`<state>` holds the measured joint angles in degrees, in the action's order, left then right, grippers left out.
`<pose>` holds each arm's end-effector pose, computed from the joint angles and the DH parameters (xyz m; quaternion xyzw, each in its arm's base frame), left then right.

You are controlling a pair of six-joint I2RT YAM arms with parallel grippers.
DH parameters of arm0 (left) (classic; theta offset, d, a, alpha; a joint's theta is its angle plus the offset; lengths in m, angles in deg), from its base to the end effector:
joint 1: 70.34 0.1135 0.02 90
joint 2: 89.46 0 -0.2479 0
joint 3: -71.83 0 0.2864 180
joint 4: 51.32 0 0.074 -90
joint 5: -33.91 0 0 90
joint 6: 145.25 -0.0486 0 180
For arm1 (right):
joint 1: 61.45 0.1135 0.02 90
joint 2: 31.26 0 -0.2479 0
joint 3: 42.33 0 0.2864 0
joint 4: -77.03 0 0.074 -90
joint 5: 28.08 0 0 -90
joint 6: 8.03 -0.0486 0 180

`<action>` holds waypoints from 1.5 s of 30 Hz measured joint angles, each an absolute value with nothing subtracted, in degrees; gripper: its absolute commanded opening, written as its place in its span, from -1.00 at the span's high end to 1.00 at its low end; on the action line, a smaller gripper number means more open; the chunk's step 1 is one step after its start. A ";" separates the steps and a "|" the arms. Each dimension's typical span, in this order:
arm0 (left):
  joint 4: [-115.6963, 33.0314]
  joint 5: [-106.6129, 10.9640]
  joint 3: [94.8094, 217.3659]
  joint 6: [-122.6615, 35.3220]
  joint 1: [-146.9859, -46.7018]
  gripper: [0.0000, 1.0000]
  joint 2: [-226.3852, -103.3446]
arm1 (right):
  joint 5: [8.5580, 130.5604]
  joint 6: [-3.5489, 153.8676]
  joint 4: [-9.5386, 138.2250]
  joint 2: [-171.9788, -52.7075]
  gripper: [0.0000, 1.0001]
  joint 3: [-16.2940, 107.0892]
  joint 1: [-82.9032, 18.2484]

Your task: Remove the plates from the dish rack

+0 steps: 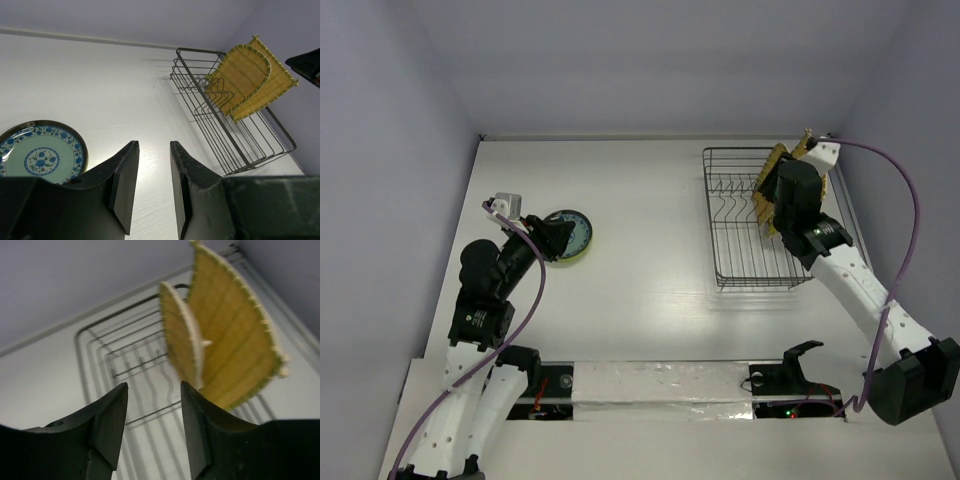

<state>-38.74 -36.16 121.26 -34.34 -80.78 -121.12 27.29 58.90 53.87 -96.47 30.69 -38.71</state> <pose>0.1946 -0.0527 0.3419 0.0666 0.6731 -0.3088 0.6687 0.2963 0.0943 0.3473 0.1826 0.7586 0.0073 0.6253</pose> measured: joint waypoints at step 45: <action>-38.98 -35.49 121.26 -34.30 -80.78 0.39 -122.28 | 25.76 76.30 44.10 -114.09 1.00 41.14 -52.04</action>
